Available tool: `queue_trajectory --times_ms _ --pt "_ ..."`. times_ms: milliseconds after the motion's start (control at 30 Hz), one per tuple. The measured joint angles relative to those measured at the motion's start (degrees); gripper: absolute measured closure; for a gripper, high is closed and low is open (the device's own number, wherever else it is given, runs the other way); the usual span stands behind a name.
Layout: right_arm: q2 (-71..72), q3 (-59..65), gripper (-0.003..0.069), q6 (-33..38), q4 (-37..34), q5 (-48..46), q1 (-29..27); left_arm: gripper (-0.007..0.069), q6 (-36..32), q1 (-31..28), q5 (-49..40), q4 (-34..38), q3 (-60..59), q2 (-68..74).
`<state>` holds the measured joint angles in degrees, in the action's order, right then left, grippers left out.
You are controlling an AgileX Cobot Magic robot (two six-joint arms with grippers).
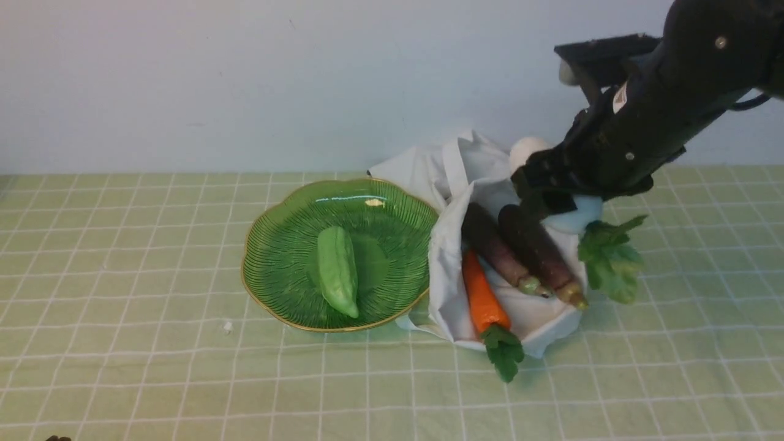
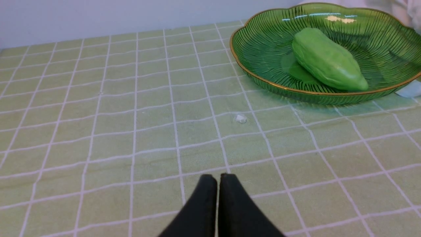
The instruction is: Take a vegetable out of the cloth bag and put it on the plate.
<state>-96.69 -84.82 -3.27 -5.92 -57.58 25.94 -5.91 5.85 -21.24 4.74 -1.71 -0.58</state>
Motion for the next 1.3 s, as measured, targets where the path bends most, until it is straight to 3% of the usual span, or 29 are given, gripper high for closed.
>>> queue_trajectory --times_ms 233,467,567,767,933,1033,1133,1300 --pt "-10.5 -0.4 0.0229 -0.2 -1.7 19.6 9.4 0.0629 0.0 0.0 0.0 0.0 0.0 0.0" --pt "-22.9 -6.2 0.0227 -5.0 -1.2 26.1 10.3 0.0629 0.0 0.0 0.0 0.0 0.0 0.0" --pt "-25.8 -8.3 0.0204 -5.4 -1.2 25.7 10.3 0.0629 0.0 0.0 0.0 0.0 0.0 0.0" --pt "-26.6 -13.2 0.0076 -5.4 0.0 18.7 10.3 0.0629 0.0 0.0 0.0 0.0 0.0 0.0" --pt "-24.9 -24.9 0.0060 -4.4 4.1 0.4 10.2 0.0629 0.0 0.0 0.0 0.0 0.0 0.0" --pt "-23.2 -32.5 0.0103 -2.7 6.5 -9.3 10.1 0.0629 0.0 0.0 0.0 0.0 0.0 0.0" --pt "-18.9 -41.4 0.0239 -0.2 10.1 -13.1 9.9 0.0629 0.0 0.0 0.0 0.0 0.0 0.0" --pt "-11.1 -40.8 0.0474 0.1 10.7 -14.3 9.9 0.0629 0.0 0.0 0.0 0.0 0.0 0.0"
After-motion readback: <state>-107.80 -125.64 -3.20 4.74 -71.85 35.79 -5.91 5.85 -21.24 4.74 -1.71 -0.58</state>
